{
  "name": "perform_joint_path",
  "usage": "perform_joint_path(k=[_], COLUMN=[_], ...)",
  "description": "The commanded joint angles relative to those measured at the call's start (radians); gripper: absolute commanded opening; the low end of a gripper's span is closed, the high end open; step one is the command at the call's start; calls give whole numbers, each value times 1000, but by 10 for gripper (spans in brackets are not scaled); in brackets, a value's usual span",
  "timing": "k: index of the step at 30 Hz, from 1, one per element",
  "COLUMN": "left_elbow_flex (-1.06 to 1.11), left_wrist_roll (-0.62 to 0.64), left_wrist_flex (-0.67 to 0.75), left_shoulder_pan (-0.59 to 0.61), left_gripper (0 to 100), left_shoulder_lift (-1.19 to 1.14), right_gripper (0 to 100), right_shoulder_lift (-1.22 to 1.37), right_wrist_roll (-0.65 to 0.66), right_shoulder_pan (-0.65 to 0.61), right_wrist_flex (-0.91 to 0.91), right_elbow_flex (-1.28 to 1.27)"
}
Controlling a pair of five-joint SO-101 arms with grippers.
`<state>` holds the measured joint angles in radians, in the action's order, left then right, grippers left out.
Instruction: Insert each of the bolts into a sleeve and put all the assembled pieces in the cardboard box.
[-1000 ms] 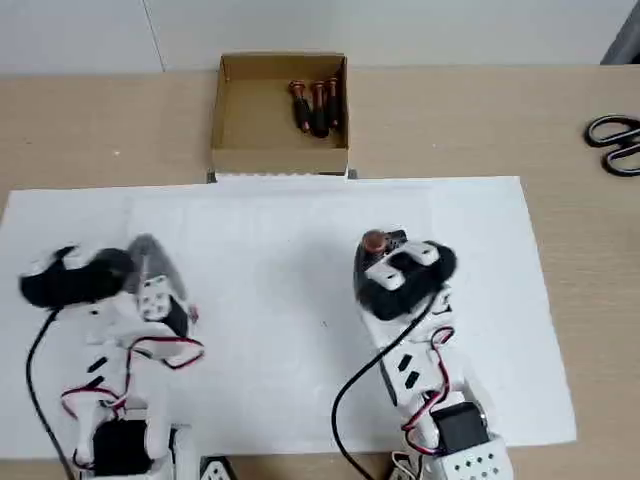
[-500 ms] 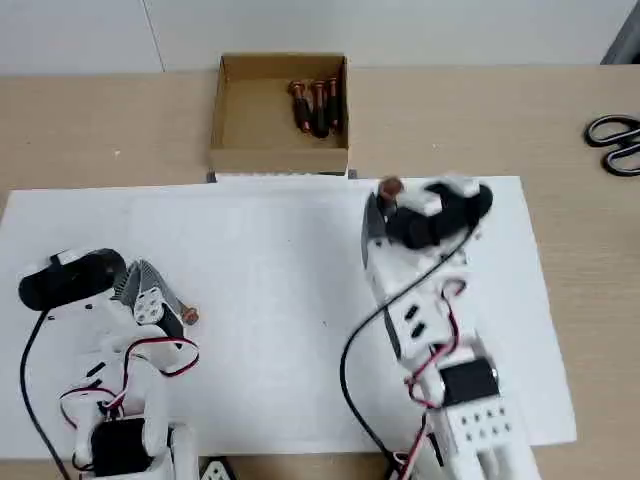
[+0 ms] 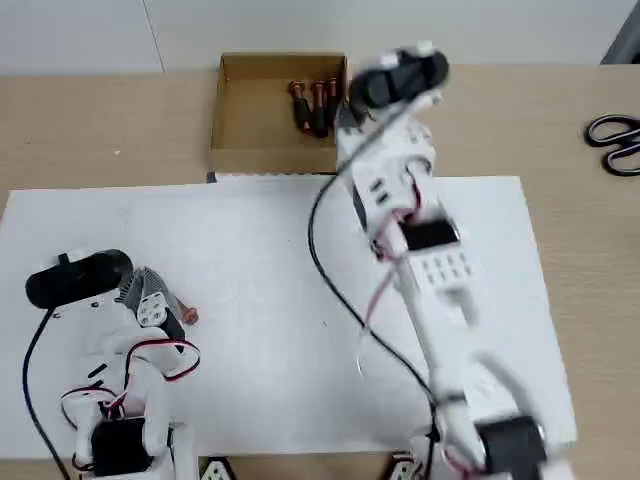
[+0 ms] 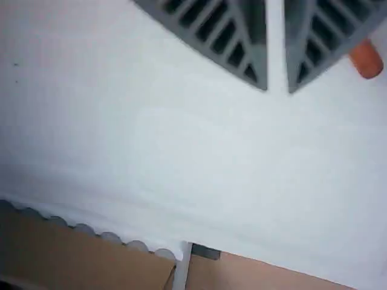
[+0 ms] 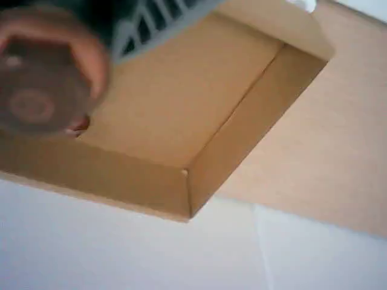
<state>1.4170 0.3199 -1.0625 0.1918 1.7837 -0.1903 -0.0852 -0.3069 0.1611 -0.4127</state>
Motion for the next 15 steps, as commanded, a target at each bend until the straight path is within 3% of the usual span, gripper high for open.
perform_joint_path(k=[1, 15], left_elbow_flex=[-4, -4], left_wrist_roll=[-9, -9], left_wrist_flex=[-3, -3], left_shoulder_pan=[6, 6], left_gripper=[7, 7], left_shoulder_lift=[6, 3], right_gripper=[2, 3], right_shoulder_lift=[211, 1033], right_wrist_roll=[-9, -3], right_shoulder_pan=[4, -36], right_wrist_flex=[-33, -24], right_elbow_flex=[285, 1232])
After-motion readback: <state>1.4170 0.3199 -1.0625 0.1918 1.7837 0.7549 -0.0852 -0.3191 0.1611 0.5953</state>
